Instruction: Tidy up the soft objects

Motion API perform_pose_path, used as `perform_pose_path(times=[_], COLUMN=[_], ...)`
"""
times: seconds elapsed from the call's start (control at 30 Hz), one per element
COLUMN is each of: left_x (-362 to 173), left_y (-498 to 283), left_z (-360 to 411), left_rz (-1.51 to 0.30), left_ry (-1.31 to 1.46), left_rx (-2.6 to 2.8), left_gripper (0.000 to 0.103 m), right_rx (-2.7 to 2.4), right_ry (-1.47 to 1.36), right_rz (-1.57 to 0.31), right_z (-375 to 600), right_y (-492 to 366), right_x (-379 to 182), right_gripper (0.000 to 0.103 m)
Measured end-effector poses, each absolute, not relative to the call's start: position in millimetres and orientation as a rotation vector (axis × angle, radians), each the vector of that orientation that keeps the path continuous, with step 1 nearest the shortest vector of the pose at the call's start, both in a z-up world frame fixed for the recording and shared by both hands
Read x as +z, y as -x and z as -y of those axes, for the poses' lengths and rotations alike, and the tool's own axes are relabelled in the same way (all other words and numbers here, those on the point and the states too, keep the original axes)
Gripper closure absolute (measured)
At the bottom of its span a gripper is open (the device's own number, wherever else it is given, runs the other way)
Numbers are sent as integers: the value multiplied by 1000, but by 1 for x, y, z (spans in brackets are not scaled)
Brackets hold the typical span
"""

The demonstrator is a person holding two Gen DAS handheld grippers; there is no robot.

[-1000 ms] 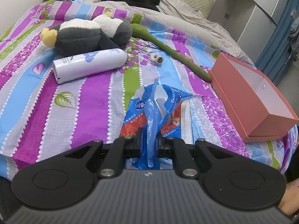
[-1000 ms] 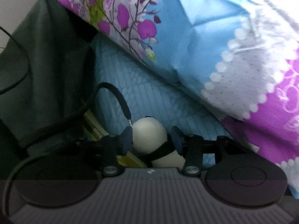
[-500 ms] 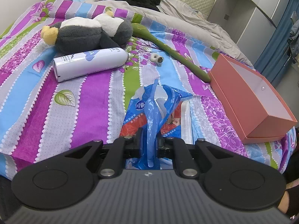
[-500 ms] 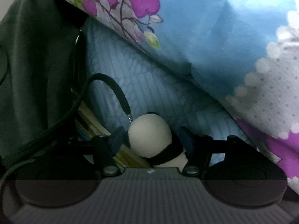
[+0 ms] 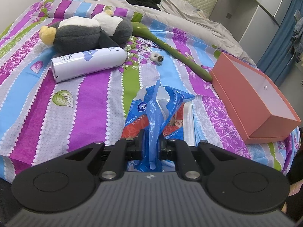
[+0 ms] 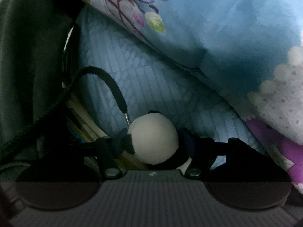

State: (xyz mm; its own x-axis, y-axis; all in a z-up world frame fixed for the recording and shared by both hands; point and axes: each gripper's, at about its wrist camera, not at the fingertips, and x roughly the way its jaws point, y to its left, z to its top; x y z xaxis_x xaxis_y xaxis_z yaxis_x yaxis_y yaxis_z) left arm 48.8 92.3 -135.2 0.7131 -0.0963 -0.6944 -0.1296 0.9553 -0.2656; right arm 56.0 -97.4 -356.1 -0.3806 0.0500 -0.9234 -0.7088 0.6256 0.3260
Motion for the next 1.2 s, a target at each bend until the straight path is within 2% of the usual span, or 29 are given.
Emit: perform_pose_path(times=[0.1, 0.63, 1.2], left_x=[-135, -122, -100], left_y=[-49, -45, -39], left_z=[-89, -80, -63], left_rz=[-779, -759, -744], left_ry=[306, 288, 282], left_rx=[16, -13, -46], left_gripper=[90, 90, 90], right_rx=[886, 832, 778], right_ry=[525, 451, 287], right_rz=[-1762, -1566, -1271], right_z=[100, 116, 131], right_y=[-55, -56, -58], right_x=[-353, -300, -194], right_gripper=[45, 46, 47])
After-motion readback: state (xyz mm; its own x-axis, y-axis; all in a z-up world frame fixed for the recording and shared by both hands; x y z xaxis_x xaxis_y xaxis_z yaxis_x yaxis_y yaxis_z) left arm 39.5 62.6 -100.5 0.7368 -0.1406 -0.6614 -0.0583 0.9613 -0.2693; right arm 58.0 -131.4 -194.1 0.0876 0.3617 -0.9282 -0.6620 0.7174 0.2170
